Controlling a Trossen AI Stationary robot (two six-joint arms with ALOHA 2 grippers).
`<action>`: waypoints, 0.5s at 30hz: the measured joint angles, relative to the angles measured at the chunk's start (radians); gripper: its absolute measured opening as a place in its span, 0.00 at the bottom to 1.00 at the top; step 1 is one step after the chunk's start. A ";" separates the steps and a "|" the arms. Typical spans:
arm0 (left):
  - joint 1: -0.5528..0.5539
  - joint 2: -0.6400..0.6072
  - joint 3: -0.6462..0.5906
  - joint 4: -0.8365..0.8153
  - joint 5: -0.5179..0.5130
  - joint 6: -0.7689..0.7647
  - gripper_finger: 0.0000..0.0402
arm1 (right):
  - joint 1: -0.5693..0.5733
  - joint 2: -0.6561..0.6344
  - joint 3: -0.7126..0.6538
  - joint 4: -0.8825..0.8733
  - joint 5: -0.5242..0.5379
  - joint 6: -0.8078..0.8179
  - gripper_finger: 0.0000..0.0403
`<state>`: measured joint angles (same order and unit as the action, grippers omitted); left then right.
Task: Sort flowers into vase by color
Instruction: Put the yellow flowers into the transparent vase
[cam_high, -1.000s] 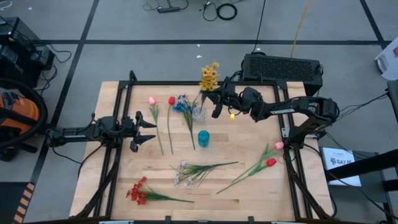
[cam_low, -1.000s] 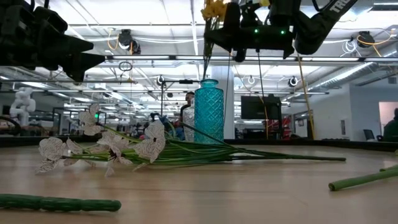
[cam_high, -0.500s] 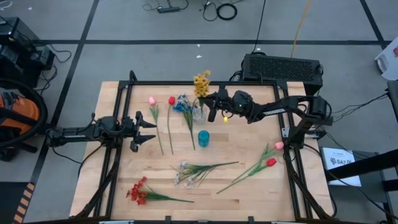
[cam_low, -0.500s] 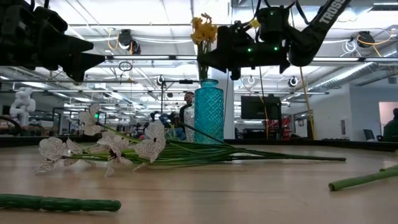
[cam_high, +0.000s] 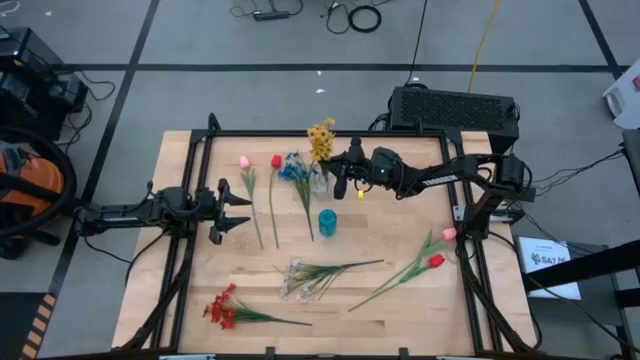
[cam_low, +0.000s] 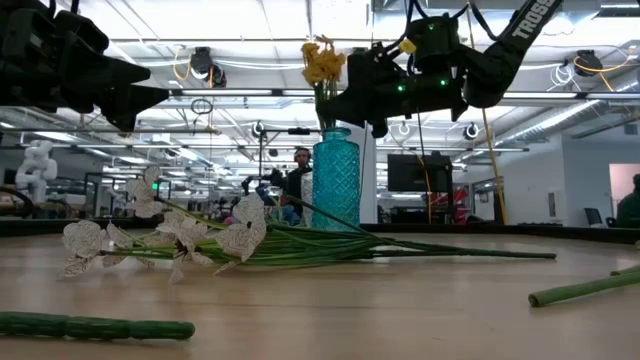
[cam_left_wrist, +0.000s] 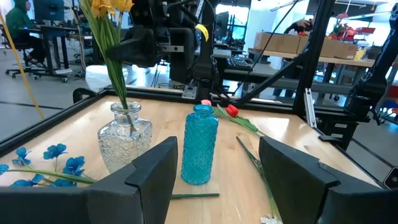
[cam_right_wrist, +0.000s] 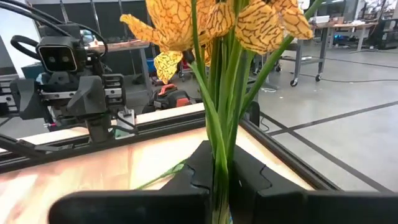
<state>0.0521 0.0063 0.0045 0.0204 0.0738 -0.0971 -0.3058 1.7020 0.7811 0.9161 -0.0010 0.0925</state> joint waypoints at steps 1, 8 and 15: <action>0.000 0.000 0.000 0.000 0.000 0.000 0.58 | 0.000 0.000 0.000 0.003 0.000 0.000 0.06; 0.000 0.000 0.000 0.000 0.000 0.000 0.58 | 0.000 -0.001 0.000 0.046 0.000 -0.008 0.15; 0.000 0.000 0.000 0.000 0.000 0.000 0.58 | 0.000 -0.003 0.000 0.045 0.000 -0.008 0.21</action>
<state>0.0521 0.0059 0.0044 0.0204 0.0738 -0.0971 -0.3058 1.6989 0.7811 0.9615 -0.0006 0.0848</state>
